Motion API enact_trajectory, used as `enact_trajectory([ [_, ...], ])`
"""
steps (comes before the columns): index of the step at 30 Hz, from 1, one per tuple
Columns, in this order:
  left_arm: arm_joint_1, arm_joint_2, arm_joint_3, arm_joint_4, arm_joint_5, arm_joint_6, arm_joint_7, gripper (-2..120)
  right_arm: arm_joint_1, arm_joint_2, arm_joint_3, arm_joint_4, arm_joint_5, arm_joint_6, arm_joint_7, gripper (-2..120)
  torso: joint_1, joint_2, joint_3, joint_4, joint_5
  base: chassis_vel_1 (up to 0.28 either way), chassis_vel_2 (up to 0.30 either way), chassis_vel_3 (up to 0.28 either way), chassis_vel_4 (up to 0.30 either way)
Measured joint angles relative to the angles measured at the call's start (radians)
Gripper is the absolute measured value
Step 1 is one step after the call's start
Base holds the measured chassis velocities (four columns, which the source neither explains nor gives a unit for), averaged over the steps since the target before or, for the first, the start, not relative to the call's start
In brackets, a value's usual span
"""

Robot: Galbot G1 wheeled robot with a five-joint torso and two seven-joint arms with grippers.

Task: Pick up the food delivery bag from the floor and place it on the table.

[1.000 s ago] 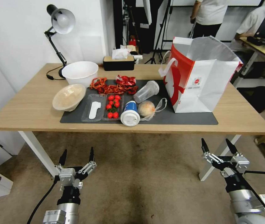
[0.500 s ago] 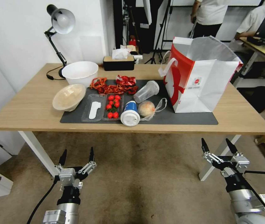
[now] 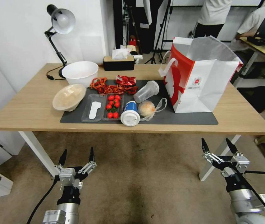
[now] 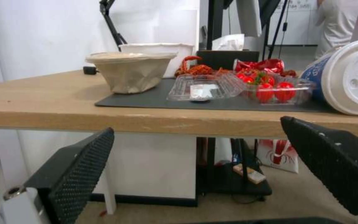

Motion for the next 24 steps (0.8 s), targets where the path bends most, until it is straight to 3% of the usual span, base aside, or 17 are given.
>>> enact_trajectory([
  [24, 0.0, 0.0, 0.0, 0.0, 0.0, 0.001, -0.001, 100, 0.0, 0.0, 0.0, 0.0, 0.0, 0.0, 0.001, 100, 0.0, 0.0, 0.0, 0.0, 0.0, 0.0, 0.0, 0.0, 0.0],
])
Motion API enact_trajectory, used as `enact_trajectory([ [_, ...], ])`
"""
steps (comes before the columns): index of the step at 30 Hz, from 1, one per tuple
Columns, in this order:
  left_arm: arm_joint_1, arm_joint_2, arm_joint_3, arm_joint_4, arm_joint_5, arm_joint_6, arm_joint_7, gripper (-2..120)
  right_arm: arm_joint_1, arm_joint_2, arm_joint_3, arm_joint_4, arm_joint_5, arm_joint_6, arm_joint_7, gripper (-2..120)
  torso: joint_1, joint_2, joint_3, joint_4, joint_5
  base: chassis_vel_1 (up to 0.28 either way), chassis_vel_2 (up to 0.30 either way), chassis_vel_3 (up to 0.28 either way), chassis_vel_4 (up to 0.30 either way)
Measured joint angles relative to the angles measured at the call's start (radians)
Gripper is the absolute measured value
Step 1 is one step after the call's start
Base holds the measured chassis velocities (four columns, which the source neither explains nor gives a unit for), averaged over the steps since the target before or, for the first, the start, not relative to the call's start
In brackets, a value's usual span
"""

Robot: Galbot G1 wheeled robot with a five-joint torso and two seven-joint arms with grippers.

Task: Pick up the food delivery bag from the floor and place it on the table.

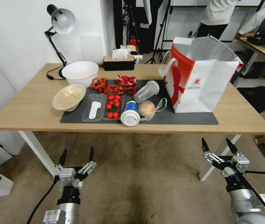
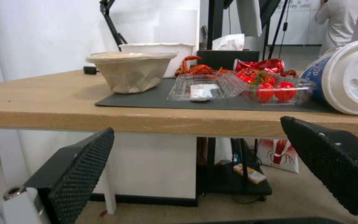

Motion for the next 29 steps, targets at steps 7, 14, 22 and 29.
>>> enact_trajectory([
  [7, 0.0, 0.0, 0.0, 0.0, 0.0, 0.0, 0.0, 100, 0.0, 0.0, 0.0, 0.0, 0.0, 0.0, 0.0, 100, 0.0, 0.0, 0.0, 0.0, 0.0, 0.0, 0.0, 0.0, 0.0],
  [14, 0.0, 0.0, 0.0, 0.0, 0.0, 0.0, 0.0, 100, 0.0, 0.0, 0.0, 0.0, 0.0, 0.0, 0.0, 100, 0.0, 0.0, 0.0, 0.0, 0.0, 0.0, 0.0, 0.0, 0.0],
  [22, 0.0, 0.0, 0.0, 0.0, 0.0, 0.0, 0.0, 100, 0.0, 0.0, 0.0, 0.0, 0.0, 0.0, 0.0, 100, 0.0, 0.0, 0.0, 0.0, 0.0, 0.0, 0.0, 0.0, 0.0],
  [29, 0.0, 0.0, 0.0, 0.0, 0.0, 0.0, 0.0, 100, 0.0, 0.0, 0.0, 0.0, 0.0, 0.0, 0.0, 100, 0.0, 0.0, 0.0, 0.0, 0.0, 0.0, 0.0, 0.0, 0.0],
])
